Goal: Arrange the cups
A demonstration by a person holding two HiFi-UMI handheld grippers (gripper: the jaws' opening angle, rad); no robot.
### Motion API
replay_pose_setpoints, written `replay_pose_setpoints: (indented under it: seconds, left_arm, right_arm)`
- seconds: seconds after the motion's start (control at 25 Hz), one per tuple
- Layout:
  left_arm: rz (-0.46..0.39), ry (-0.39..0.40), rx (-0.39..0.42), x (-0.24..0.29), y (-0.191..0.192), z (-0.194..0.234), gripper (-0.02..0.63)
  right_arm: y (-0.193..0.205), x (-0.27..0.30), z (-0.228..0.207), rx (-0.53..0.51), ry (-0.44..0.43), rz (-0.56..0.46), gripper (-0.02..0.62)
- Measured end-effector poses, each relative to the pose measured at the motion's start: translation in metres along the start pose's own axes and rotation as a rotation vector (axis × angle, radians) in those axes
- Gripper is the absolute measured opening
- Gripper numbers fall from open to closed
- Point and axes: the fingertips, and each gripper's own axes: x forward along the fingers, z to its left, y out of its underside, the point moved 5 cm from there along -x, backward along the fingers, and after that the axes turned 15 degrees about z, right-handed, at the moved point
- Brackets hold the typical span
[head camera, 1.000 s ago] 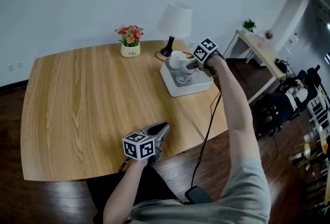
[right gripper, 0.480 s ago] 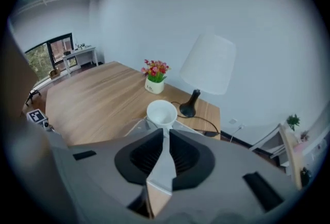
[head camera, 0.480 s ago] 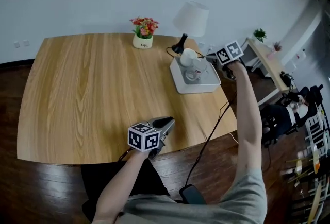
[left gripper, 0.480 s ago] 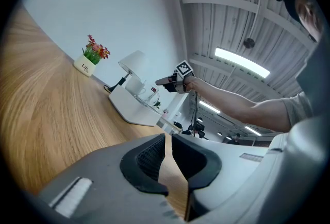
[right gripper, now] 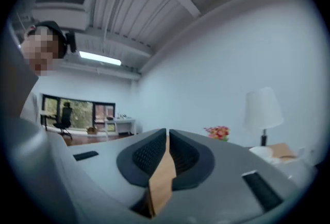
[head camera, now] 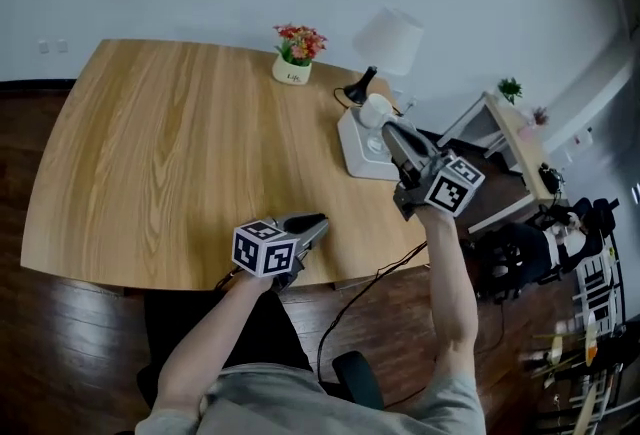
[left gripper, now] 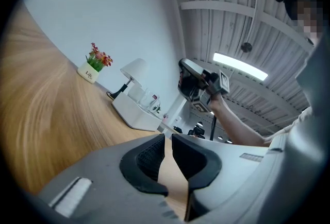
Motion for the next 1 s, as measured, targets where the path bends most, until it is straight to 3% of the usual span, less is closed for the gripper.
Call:
replay_pose_setpoints:
  seconds: [0.16,0.32,0.6,0.8,1.0]
  left_arm:
    - [-0.058,0.018,0.054,-0.039,-0.004,-0.006,0.032]
    - [-0.08,-0.024,0.091,-0.078,0.001,-0.009,0.032]
    - [-0.103,-0.149,0.145,-0.16,0.033,-0.02,0.032]
    - [-0.239,-0.279,0.138,-0.226,0.046,-0.021,0.032]
    - [-0.336,-0.313,0.155,-0.259,0.066,-0.033,0.031]
  right_arm:
    - [0.058,0.029,0.093,0.017,-0.155,-0.077,0.017]
    - [0.097,0.052,0.15,0.026,-0.178,-0.137,0.017]
    - [0.126,0.076,0.198,0.006,-0.154,-0.197,0.017]
    - [0.136,0.098,0.227,-0.021,-0.201,-0.182,0.017]
    - [0.153,0.111,0.257,-0.057,-0.261,-0.162,0.017]
